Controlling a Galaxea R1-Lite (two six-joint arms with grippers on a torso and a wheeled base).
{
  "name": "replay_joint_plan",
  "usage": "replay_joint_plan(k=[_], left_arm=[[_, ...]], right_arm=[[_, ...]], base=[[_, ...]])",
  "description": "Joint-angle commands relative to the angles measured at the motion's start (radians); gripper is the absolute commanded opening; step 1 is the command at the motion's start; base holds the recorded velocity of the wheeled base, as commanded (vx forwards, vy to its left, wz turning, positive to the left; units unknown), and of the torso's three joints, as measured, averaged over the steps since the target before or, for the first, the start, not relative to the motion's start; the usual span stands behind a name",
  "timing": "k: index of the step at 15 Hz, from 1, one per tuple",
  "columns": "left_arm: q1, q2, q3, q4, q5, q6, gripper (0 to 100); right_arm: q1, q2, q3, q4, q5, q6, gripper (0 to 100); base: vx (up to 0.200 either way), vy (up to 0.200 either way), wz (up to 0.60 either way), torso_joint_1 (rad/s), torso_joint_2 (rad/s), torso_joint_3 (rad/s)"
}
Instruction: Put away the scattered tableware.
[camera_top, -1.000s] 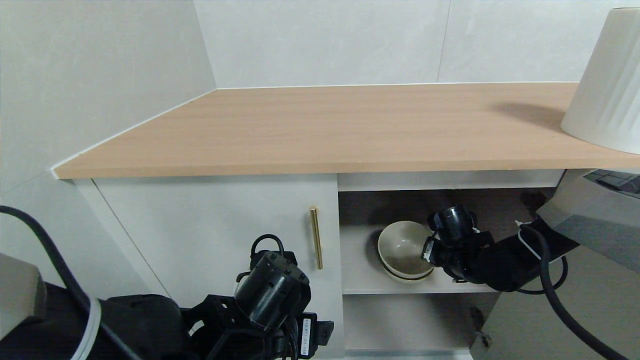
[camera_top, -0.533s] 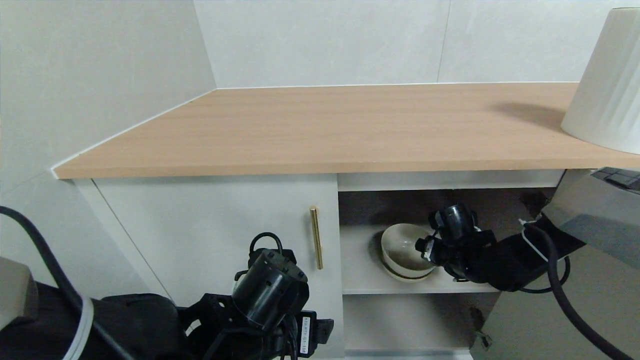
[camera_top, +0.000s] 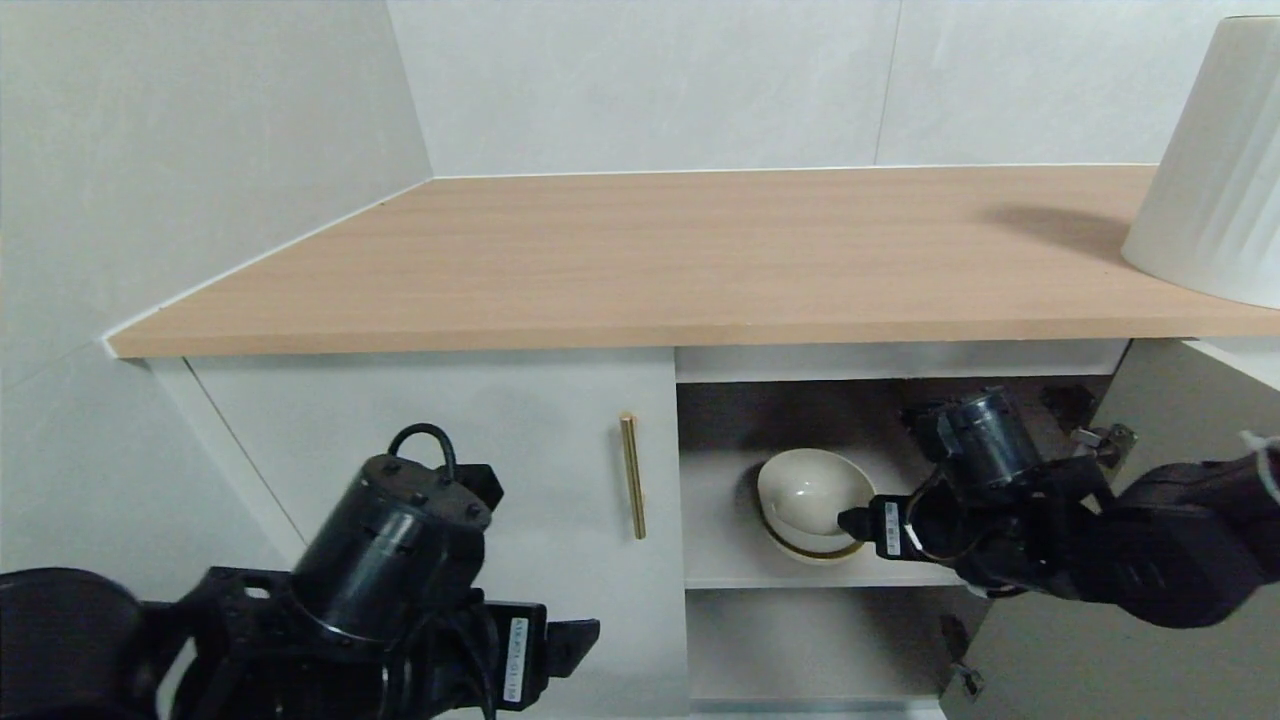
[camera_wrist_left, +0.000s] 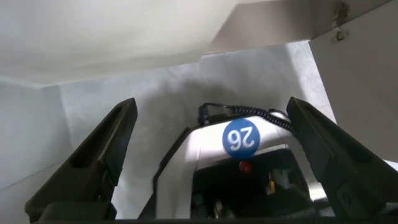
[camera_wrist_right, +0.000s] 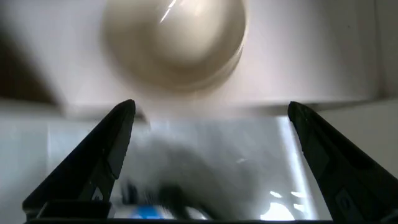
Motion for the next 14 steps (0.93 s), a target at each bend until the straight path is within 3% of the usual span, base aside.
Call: replay_joint_plan(k=[1,4,5,6,7,12,14], left_arm=[[0.023,-0.194,0.004,0.076,-0.002,0.004,100],[0.085,-0.239,0.007,0.104,-0.004,0.024,100],[0.134,-0.234,0.0,0.101,-0.004,0.065,100],[0.134,-0.241,-0.002,0.101,-0.004,0.098,100],[0.134,-0.242,-0.004,0.099,-0.004,0.108,100],[0.106,-0.234,0.003,0.101,-0.002,0.115,100],[0.105,-0.225,0.003,0.101,0.002,0.116,100]], right_arm=[[0.09,-0.293,0.092,0.144,0.075,-0.065,100],[0.11,-0.463,0.093,0.29,0.119,-0.059,100],[0.106,-0.529,0.09,0.347,0.132,-0.055,100],[0.098,-0.549,0.089,0.37,0.133,-0.044,100],[0.09,-0.549,0.087,0.374,0.133,-0.041,100],[0.079,-0.509,0.093,0.377,0.132,-0.039,100],[0.081,-0.497,0.101,0.376,0.132,-0.039,100]], base=[[0.0,0.0,0.0,0.0,0.0,0.0],[0.0,0.0,0.0,0.0,0.0,0.0],[0.0,0.0,0.0,0.0,0.0,0.0],[0.0,0.0,0.0,0.0,0.0,0.0],[0.0,0.0,0.0,0.0,0.0,0.0],[0.0,0.0,0.0,0.0,0.0,0.0],[-0.2,0.0,0.0,0.007,0.0,-0.002]])
